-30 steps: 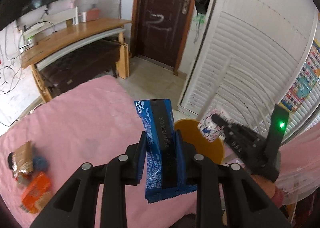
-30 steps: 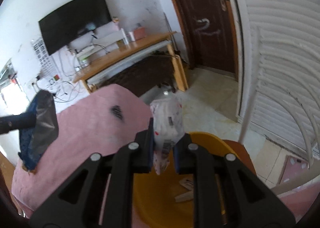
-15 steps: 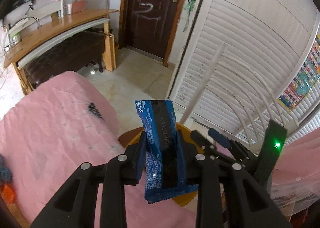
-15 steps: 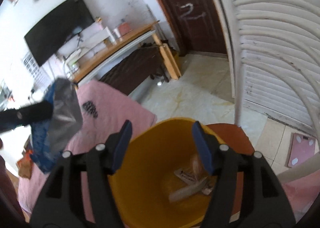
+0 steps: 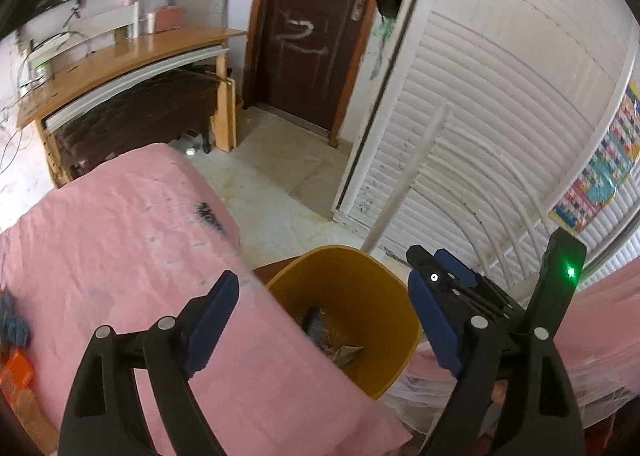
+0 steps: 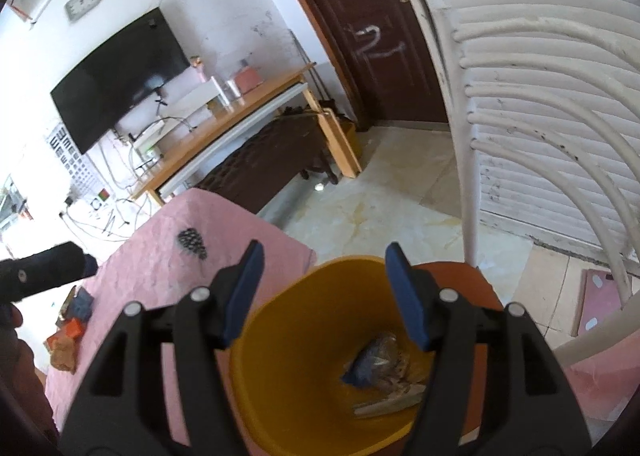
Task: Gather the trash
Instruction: 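Grasp the orange cup lid with the left tool while the right tool grasps the fibrous clump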
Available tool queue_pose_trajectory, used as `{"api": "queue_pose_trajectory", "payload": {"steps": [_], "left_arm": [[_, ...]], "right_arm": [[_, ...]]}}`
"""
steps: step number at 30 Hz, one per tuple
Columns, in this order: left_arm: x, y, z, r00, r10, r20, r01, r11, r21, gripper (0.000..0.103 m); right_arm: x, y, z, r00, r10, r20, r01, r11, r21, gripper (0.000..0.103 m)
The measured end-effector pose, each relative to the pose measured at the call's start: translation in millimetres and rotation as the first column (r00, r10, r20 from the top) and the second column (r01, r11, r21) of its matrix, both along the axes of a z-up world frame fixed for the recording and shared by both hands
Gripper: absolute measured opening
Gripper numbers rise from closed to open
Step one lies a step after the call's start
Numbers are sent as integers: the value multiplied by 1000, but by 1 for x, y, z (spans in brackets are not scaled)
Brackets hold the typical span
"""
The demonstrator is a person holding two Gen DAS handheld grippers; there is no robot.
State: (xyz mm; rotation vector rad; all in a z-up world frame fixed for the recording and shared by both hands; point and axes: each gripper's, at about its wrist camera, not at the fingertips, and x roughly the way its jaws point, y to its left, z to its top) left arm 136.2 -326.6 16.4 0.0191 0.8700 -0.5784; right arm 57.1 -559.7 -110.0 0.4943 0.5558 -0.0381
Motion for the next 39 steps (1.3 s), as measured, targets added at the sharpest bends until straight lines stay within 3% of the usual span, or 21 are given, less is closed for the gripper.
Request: {"api": "queue_pose_trajectory", "payload": {"steps": [12,21,23,31,34,39], "left_arm": [[-16,98,43,980,173,98,-167,984,-64,90],[-22,191,54,935,337,111,-325,939,-114,91],[-25,209,56,919,369,137,-358,928,-99,91],[-42,295,45,863,466,194,-476,880,3,95],[-53,322,39,868,450,212,-468,883,44,95],[-68,344,20,899,386,207,-417,898,136,95]], "right_arm": [[14,74,36,985,169,29,-165,982,-94,67],[21,148,58,945,326,37,-317,937,-148,70],[20,169,62,928,371,40,-361,920,-155,75],[13,246,68,844,536,22,-523,831,-188,76],[10,273,66,811,585,8,-574,797,-190,76],[1,313,64,758,652,-14,-642,741,-195,76]]}}
